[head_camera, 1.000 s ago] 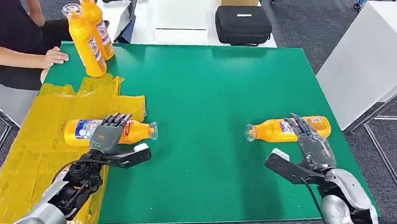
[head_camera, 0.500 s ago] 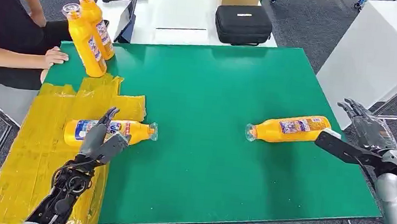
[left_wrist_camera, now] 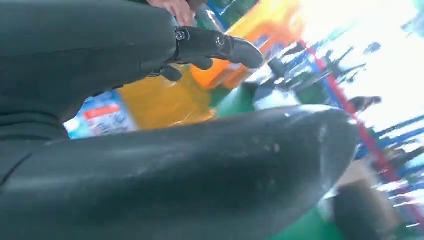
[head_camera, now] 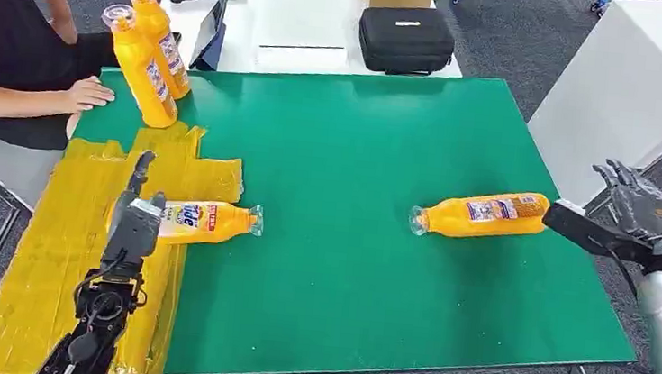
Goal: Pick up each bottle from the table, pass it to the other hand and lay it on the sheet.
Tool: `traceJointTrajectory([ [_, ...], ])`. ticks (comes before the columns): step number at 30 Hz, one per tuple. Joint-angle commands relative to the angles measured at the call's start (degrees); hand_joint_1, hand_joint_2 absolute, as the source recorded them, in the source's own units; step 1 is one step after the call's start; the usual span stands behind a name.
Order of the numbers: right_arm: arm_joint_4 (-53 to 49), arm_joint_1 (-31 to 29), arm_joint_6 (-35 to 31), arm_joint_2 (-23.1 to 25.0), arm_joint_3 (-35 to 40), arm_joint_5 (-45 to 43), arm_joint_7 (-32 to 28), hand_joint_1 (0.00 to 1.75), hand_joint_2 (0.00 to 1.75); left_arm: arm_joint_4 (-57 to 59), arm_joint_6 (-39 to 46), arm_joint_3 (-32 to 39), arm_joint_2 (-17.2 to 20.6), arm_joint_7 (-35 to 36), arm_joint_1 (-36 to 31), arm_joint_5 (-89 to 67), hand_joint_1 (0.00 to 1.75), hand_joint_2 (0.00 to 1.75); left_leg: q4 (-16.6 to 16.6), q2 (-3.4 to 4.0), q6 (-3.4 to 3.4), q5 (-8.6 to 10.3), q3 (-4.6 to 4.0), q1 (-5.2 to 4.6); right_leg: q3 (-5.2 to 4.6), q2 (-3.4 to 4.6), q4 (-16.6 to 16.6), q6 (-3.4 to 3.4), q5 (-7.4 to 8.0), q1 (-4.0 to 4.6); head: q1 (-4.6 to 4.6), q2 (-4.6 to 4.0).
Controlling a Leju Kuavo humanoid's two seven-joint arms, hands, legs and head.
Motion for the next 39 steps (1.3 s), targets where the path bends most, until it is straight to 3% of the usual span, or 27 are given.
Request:
traceJointTrajectory([
  [1,24.5,-7.7,1.7,4.2,7.7,2.7,-2.5,0.00,1.75,-6.5,-1.1,-1.6,-2.9,-0.3,-0.4,2.6,0.00,0.00,0.0,0.19,-0.11,-0.08,0.28,0.15,0.38,0.04,-0.2,-0.06,0.00,0.18,0.02,0.00],
  [14,36.8,-13.8,5.1,5.9,16.1,6.5,-2.1,0.00,1.75,-5.7,-0.5,-3.4,-3.5,-2.5,-2.7,6.9,0.00,0.00,0.1,0.29,-0.13,-0.11,0.15,0.08,0.22,0.03,0.0,-0.08,-0.05,0.13,-0.02,0.00],
  [23,37.7,-14.3,4.4,7.7,17.9,7.1,-2.5,0.00,1.75,-5.3,0.5,-4.0,-2.6,-3.3,-3.3,8.7,0.00,0.00,0.1,0.35,-0.16,-0.15,0.24,0.09,0.30,0.08,0.0,-0.09,-0.07,0.14,0.02,0.00],
  [26,38.9,-18.5,4.2,8.1,20.9,9.6,-0.8,0.00,1.75,-5.8,0.9,-4.2,-2.3,-3.5,-2.2,9.2,0.00,0.00,0.0,0.21,-0.08,-0.06,0.04,0.02,0.05,0.04,0.0,-0.05,-0.02,0.04,0.00,0.00],
  [29,37.7,-19.9,7.0,6.5,21.6,8.9,-3.5,0.00,1.75,-5.4,1.0,-4.0,-2.2,-3.9,-2.1,9.7,0.00,0.00,0.1,0.48,-0.13,-0.16,0.11,-0.01,0.08,0.24,0.1,-0.07,-0.06,0.04,0.00,0.00],
  [32,29.1,-22.5,28.6,-2.3,27.1,3.7,-16.6,0.00,1.75,-2.1,0.2,-4.8,-2.2,-3.6,-6.3,10.6,0.00,0.00,0.1,0.21,-0.10,-0.08,0.02,-0.01,0.05,-0.07,0.1,-0.05,-0.09,0.03,-0.02,0.00],
  [33,17.7,-23.0,40.5,-10.3,30.9,-1.1,-20.0,0.00,1.75,-1.5,0.1,-4.8,-2.1,-3.3,-7.2,10.9,0.00,0.00,0.1,-0.03,-0.05,0.02,-0.15,-0.06,-0.12,-0.24,0.2,-0.01,-0.07,-0.04,0.00,0.00],
  [35,-4.0,-24.0,54.0,-24.5,34.8,-11.4,-16.4,0.00,1.75,-1.9,0.5,-4.5,-1.8,-2.9,-7.2,11.3,0.00,0.00,0.4,-0.43,0.01,0.06,-0.46,-0.22,-0.40,-0.64,0.5,0.03,-0.25,-0.20,0.00,0.00],
  [36,-10.8,-25.2,57.6,-28.7,35.1,-15.5,-14.2,0.00,1.75,-2.3,0.8,-4.2,-1.5,-2.7,-6.8,11.4,0.00,0.00,0.3,-0.51,0.12,0.22,-0.59,-0.33,-0.61,-0.64,0.5,0.12,-0.11,-0.34,-0.02,0.00],
  [37,-17.5,-27.6,59.4,-32.8,35.7,-21.1,-13.3,0.00,1.75,-3.1,0.8,-3.7,-1.1,-2.7,-6.1,11.8,0.00,0.00,0.4,-0.42,0.10,0.10,-0.59,-0.28,-0.55,-0.63,0.6,0.15,-0.17,-0.28,-0.04,0.00],
  [39,-21.8,-29.8,63.7,-35.0,35.5,-25.4,-10.5,0.00,1.75,-3.4,0.7,-3.2,-0.9,-2.8,-5.4,12.1,0.00,0.00,0.3,-0.59,0.28,0.21,-0.79,-0.49,-0.69,-0.73,0.5,0.19,-0.11,-0.47,-0.02,0.00],
])
